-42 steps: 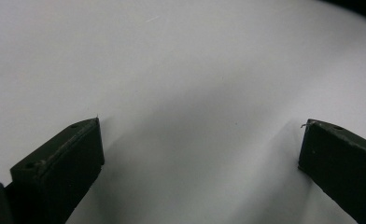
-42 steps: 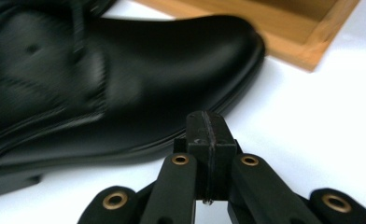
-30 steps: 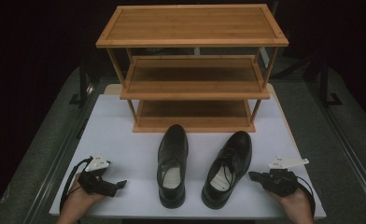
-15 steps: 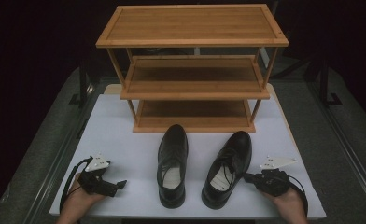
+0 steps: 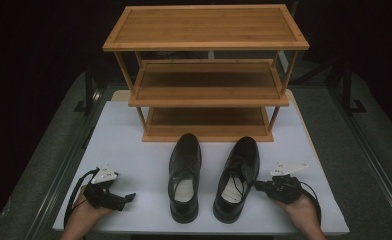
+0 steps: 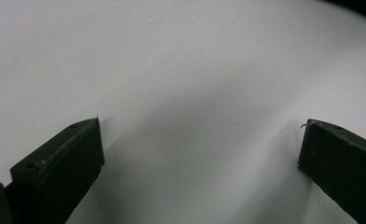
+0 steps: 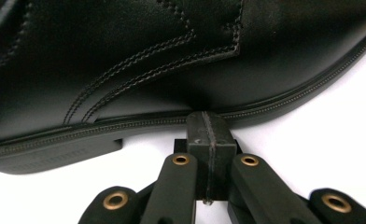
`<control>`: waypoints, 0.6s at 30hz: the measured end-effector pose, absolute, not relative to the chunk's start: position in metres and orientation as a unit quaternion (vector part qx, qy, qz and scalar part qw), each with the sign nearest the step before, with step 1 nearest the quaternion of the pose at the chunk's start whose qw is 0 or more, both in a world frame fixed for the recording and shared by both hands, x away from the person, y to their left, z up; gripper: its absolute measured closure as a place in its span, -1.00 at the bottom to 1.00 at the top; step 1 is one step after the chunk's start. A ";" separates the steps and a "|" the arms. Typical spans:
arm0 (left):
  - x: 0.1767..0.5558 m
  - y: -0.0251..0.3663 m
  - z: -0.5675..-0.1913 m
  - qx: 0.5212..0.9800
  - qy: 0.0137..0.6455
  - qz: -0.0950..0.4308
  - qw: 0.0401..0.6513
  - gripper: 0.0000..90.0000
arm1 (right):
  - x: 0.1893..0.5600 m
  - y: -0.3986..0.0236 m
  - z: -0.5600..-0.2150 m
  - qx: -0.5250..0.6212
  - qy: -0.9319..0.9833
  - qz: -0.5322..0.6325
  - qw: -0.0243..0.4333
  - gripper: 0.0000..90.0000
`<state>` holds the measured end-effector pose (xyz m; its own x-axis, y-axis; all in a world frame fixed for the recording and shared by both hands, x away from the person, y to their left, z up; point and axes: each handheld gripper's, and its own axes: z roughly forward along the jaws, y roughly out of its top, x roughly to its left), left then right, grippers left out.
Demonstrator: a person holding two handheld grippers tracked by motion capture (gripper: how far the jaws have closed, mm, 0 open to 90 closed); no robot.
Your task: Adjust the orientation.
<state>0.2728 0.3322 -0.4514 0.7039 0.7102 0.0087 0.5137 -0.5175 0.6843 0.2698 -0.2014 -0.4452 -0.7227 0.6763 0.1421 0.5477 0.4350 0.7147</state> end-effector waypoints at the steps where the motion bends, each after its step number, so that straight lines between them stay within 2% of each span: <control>1: 0.273 0.332 -0.451 0.859 0.356 0.145 0.338 -1.00 | 0.271 -0.201 -0.445 0.362 0.843 0.388 0.082 0.99; 18: 0.273 0.332 -0.451 0.859 0.356 0.146 0.338 -1.00 | 0.292 -0.174 -0.444 0.341 0.854 0.387 0.073 1.00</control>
<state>0.2727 0.3321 -0.4514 0.7036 0.7106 0.0092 0.5132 -0.5170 0.6851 0.2922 -0.1744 -0.4443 -0.7568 0.6385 0.1397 0.5259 0.4680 0.7103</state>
